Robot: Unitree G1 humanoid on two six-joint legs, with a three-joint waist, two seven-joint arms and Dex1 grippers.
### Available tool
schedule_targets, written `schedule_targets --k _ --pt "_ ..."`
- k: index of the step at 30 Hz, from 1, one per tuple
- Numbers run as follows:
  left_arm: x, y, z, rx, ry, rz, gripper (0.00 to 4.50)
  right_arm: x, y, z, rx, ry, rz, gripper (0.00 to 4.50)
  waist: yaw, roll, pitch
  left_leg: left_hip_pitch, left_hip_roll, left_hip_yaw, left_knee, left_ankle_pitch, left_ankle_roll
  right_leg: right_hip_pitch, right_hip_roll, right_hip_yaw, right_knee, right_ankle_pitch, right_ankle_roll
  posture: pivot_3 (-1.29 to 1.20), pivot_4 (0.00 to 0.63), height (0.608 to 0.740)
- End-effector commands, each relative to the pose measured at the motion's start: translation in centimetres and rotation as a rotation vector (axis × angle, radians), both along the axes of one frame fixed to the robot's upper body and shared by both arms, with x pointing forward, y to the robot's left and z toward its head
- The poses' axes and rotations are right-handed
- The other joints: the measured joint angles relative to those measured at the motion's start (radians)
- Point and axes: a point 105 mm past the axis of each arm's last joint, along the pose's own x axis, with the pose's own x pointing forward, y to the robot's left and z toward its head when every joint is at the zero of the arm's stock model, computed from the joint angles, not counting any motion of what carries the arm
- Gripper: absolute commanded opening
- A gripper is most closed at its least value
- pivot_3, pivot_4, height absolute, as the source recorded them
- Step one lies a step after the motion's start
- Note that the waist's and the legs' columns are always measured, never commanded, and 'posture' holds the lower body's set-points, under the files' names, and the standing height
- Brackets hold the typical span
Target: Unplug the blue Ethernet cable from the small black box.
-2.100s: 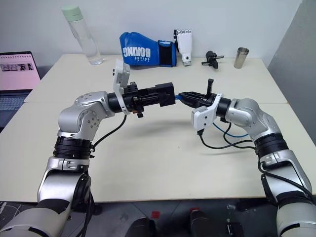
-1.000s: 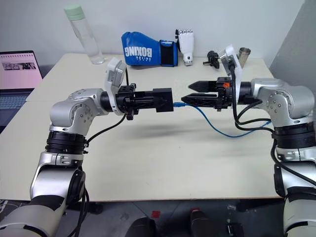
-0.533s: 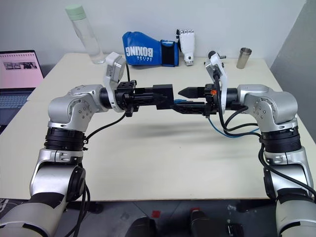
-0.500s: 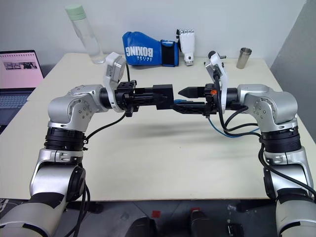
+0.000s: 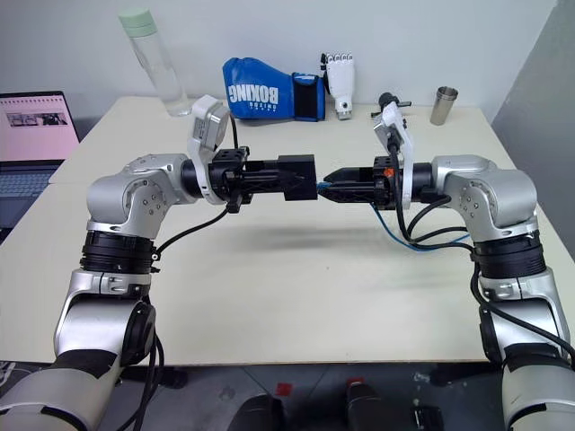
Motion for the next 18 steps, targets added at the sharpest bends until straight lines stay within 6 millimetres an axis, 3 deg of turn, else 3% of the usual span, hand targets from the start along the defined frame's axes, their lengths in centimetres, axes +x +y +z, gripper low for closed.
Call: schedule_targets --k 1,4,6,16,18 --pt "-0.41 -0.03 1.87 -0.023 -0.056 -0.022 0.79 -0.4 0.08 0.41 -0.013 -0.048 0.028 0.88 0.0 0.0 0.0 0.0 0.0 0.0 0.0 0.0 0.0 0.0 0.0 0.0 0.0 0.0 0.0 0.0 0.15 0.74" --pt "-0.4 -0.04 1.88 -0.023 -0.056 -0.022 0.79 -0.22 0.01 0.28 -0.017 -0.049 0.022 0.2 0.0 0.0 0.0 0.0 0.0 0.0 0.0 0.0 0.0 0.0 0.0 0.0 0.0 0.0 0.0 0.0 0.15 0.74" --pt "-0.4 -0.02 1.85 -0.021 -0.055 -0.021 0.79 0.01 -0.05 0.54 -0.007 -0.045 0.013 0.01 0.0 0.0 0.0 0.0 0.0 0.0 0.0 0.0 0.0 0.0 0.0 0.0 0.0 0.0 0.0 0.0 0.15 0.74" --pt "-0.51 0.0 1.63 -0.012 -0.055 -0.024 0.79 -0.25 -0.22 0.9 -0.002 -0.029 0.029 0.01 0.0 0.0 0.0 0.0 0.0 0.0 0.0 0.0 0.0 0.0 0.0 0.0 0.0 0.0 0.0 0.0 0.15 0.74" --pt "-0.54 -0.06 1.65 -0.012 -0.055 -0.027 0.79 -0.36 -0.26 1.05 0.003 -0.022 0.035 0.71 0.0 0.0 0.0 0.0 0.0 0.0 0.0 0.0 0.0 0.0 0.0 0.0 0.0 0.0 0.0 0.0 0.15 0.74"
